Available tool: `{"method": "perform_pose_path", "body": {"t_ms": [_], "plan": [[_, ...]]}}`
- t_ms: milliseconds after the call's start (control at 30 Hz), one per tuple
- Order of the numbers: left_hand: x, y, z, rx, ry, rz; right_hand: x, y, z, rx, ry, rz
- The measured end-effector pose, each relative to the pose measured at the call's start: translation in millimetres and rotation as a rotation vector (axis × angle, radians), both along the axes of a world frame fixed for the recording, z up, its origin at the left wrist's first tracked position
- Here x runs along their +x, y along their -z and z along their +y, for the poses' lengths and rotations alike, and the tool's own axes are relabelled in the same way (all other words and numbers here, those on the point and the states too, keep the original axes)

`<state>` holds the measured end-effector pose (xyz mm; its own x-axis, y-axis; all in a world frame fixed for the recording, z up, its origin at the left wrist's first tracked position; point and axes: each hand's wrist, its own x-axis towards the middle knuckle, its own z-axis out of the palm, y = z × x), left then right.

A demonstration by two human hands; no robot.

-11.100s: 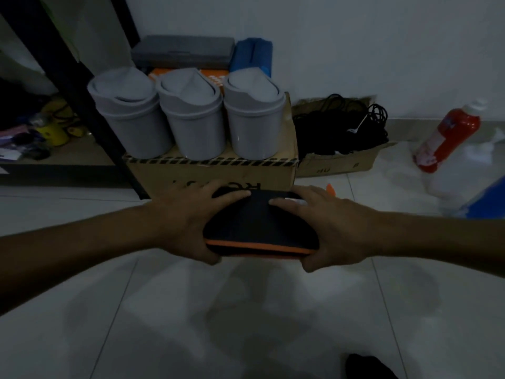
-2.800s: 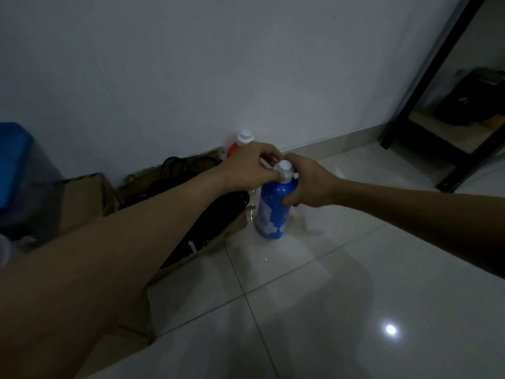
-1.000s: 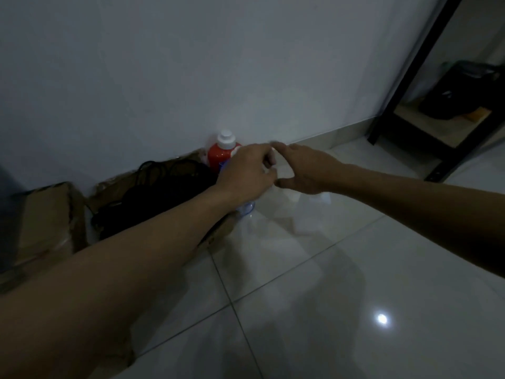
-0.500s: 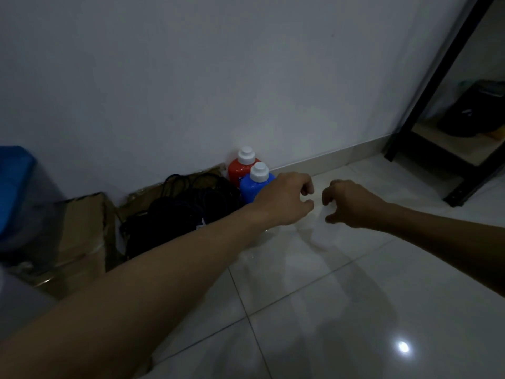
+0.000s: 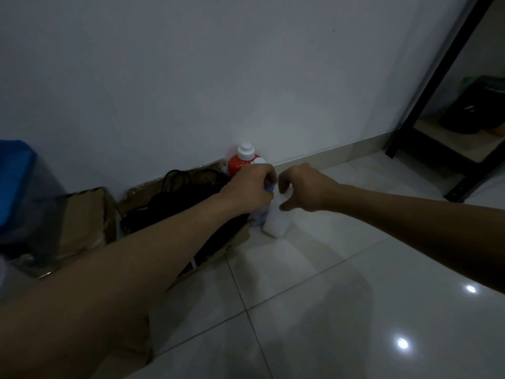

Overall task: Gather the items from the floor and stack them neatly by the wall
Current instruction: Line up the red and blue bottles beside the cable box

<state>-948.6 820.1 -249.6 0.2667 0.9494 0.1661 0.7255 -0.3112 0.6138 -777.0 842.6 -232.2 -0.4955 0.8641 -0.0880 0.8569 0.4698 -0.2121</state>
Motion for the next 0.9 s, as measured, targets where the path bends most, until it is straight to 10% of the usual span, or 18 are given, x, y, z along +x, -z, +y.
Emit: {"method": "perform_pose_path", "body": {"t_ms": [900], "plan": [[-38,-35,-13,-0.07,-0.178,-0.072,-45,-22,-1,-0.004,0.064,0.281]]}}
